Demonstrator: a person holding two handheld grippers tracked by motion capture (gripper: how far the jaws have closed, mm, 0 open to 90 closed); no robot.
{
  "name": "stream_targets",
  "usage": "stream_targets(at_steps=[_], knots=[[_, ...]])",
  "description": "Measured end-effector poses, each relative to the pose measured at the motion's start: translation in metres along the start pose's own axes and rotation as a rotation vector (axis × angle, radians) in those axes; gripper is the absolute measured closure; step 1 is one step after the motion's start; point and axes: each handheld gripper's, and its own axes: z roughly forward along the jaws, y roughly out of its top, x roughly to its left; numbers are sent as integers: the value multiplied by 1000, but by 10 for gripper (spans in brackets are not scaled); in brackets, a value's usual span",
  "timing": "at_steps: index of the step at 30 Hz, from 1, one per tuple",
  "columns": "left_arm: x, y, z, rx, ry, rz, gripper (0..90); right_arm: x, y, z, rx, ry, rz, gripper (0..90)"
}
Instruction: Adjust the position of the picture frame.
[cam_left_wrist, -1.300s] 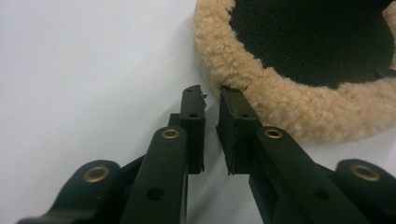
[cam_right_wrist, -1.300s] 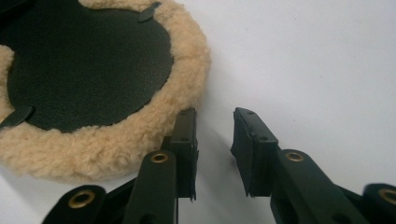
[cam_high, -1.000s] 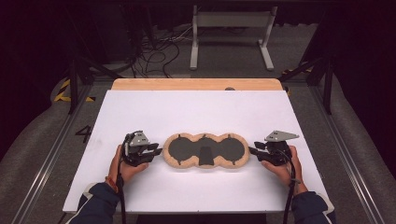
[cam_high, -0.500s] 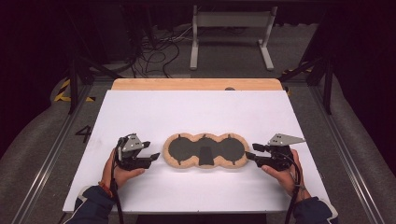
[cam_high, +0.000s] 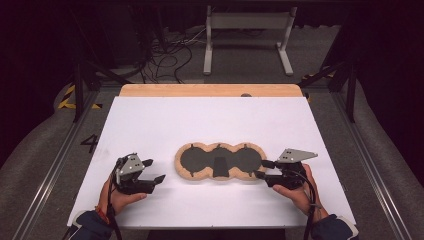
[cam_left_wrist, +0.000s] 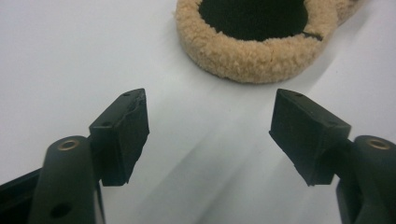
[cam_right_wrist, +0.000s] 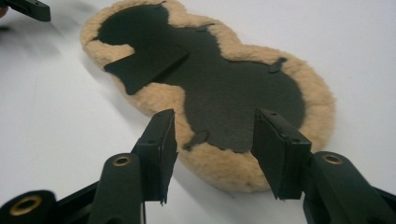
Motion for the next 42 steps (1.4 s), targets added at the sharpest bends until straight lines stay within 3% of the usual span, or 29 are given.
stream_targets(at_steps=[3,6,16,32,36,42], knots=[[0,-5,-3,0,-4,-17,239,7,1,4,10,22,-2,509],[-2,-10,-6,6,-9,-16,219,17,1,14,35,77,-3,555],[-3,-17,-6,29,-16,-20,203,32,3,38,96,151,-2,683],[-6,-23,-11,23,-13,-12,193,41,11,58,138,182,3,694],[-6,-24,-12,28,-5,-23,191,40,15,63,160,168,37,692],[-6,-25,-12,30,0,-23,191,36,17,66,169,195,88,680]])
